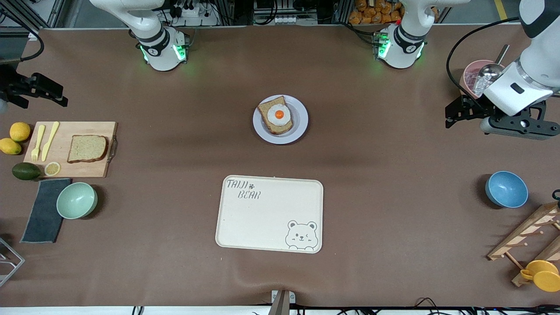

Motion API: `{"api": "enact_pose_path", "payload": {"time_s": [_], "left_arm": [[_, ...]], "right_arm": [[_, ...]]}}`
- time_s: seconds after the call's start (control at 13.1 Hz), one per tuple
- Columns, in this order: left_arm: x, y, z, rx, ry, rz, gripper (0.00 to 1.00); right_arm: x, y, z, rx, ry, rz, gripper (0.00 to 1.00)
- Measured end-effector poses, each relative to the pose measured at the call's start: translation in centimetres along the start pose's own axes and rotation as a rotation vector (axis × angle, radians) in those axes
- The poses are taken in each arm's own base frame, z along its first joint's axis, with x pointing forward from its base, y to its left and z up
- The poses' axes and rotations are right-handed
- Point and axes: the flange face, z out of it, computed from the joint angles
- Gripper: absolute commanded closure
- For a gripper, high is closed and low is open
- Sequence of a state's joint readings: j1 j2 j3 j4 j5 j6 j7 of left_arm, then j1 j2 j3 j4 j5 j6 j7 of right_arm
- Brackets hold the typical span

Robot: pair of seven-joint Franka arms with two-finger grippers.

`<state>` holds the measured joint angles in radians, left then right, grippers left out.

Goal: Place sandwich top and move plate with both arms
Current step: 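Reach the right gripper to the bread slice on the cutting board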

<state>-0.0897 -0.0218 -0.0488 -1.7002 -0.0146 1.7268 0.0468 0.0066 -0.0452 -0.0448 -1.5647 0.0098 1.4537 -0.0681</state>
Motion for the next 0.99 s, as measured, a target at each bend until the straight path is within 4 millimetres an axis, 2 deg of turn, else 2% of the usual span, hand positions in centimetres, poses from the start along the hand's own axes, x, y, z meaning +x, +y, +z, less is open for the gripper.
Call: {"api": "enact_pose_path", "payload": {"time_s": [0.53,0.61,0.76,0.99], "left_arm": [[0.8,0.0,-0.8,0.000,0.022,0.002,0.00],[1.1,0.0,-0.5,-0.001,0.016,0.002,0.00],[1.5,-0.4,0.5,-0.002,0.000,-0.003,0.00],[1.5,-0.6,1.8,-0.005,-0.051,-0.007,0.00]], "right_arm": [[-0.2,0.3,0.3,0.002,-0.021,0.006,0.00],[-0.2,1.0,0.6,0.004,-0.031,0.019,0.00],[-0.2,3.6,2.4,0.014,-0.064,0.032,0.00],[-0.4,8.1,7.5,0.038,-0.129,0.067,0.00]]}}
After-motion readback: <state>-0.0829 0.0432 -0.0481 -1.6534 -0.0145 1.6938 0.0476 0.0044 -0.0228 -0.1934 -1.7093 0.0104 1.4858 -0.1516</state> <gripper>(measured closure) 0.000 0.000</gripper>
